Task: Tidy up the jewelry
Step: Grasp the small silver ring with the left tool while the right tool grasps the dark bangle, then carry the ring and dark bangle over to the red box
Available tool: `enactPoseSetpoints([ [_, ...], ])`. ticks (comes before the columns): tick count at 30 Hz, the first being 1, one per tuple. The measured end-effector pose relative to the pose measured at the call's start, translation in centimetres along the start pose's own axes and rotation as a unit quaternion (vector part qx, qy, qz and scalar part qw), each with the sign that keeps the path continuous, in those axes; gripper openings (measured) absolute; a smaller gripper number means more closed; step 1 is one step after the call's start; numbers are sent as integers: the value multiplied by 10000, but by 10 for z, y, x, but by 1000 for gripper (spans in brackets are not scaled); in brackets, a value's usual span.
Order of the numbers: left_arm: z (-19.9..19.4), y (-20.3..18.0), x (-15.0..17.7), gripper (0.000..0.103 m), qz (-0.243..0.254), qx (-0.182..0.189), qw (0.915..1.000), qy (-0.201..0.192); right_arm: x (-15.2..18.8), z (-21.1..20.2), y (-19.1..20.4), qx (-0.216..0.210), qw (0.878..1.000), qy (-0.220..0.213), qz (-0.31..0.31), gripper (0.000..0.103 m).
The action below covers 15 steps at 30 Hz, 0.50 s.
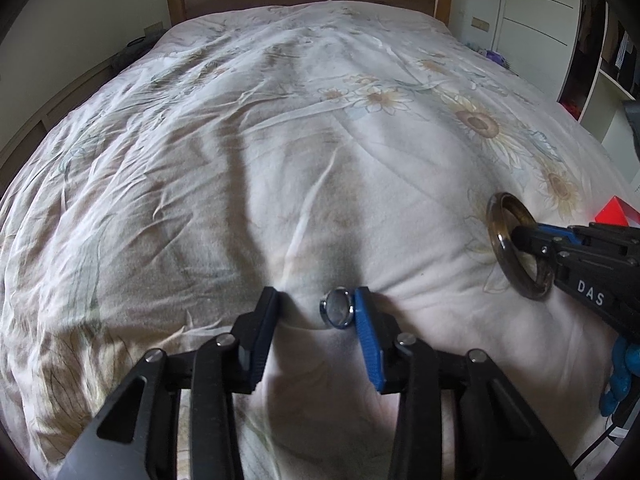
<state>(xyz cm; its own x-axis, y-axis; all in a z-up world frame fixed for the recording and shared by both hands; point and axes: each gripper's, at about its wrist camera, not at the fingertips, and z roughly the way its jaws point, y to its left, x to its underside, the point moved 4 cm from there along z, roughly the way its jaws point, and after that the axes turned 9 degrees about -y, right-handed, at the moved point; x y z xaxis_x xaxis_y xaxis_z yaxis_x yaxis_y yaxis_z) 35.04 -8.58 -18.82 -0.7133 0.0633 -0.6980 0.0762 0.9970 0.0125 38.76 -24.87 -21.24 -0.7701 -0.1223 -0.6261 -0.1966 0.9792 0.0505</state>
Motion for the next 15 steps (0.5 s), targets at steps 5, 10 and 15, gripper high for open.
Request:
enactPoseSetpoints([
  [5, -4, 0, -1, 22, 40, -68, 10000, -9, 3, -13, 6, -42, 9999, -73, -76, 9],
  [10, -9, 3, -2, 13, 6, -82, 10000, -13, 6, -25, 10, -109, 9998, -115, -90, 8],
  [15, -14, 6, -3, 8, -100, -13, 9999, -23, 8, -33, 11, -129, 9998, -139, -83, 8],
])
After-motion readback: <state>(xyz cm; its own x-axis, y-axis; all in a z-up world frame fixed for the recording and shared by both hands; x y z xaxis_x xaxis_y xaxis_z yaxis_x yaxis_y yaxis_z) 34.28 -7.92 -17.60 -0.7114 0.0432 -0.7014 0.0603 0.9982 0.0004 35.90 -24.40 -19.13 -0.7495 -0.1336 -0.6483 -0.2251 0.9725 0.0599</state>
